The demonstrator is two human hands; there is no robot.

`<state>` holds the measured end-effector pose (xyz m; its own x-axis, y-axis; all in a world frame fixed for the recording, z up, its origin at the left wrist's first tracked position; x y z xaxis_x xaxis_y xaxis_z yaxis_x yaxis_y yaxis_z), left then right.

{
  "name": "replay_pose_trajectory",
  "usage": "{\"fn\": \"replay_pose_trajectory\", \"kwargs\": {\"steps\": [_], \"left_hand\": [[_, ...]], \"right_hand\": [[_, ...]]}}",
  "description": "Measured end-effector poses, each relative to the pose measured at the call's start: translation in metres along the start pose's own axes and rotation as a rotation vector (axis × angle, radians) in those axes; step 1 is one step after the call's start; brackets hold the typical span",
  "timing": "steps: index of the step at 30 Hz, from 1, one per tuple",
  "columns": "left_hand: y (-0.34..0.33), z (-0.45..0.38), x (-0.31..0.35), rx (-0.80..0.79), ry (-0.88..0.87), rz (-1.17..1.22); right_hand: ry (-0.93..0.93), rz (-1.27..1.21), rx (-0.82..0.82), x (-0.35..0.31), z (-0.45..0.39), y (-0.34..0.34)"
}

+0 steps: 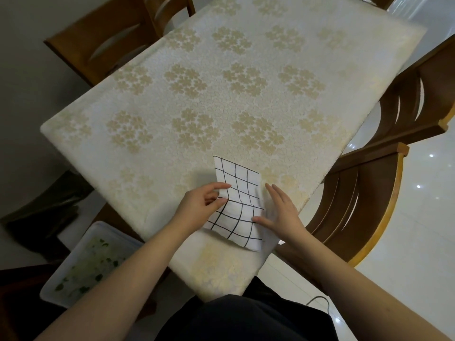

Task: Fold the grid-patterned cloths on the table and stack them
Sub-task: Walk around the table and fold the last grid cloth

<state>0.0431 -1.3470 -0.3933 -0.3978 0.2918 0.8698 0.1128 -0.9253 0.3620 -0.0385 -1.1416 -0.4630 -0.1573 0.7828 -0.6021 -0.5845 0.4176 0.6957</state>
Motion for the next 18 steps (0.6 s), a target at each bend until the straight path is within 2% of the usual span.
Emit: {"fn": "replay_pose_trajectory", "kwargs": {"steps": [3, 5, 8, 12, 18], "left_hand": [[0.015, 0.008, 0.01, 0.015, -0.04, 0.014], [0.023, 0.014, 0.013, 0.017, -0.071, 0.042], [0.036, 0.024, 0.017, 0.021, -0.112, 0.05], [0.06, 0.037, 0.007, 0.064, -0.1, 0.029], [0.088, 0.05, -0.007, 0.097, -0.086, -0.086]], "right_hand": [[-0.181, -0.478, -0.039, -0.008, 0.012, -0.009], [-0.335, -0.672, -0.073, -0.009, 0.02, -0.022], [-0.359, -0.895, -0.106, -0.021, 0.025, -0.036], [-0.215, -0.925, -0.001, -0.039, 0.03, -0.024], [-0.107, -0.925, 0.083, -0.064, 0.054, 0.003]]}}
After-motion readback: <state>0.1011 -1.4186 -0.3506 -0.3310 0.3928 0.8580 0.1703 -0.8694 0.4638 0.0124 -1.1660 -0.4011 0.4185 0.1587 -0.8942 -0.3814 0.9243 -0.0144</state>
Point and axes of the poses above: each hand's wrist, its own z-axis away from the middle knuckle, its own y-axis out of the back of the hand, x = y × z, the point moved 10 cm from there along -z, towards the middle knuckle, and after that the axes turned 3 degrees about -y, right-handed, at the moved point
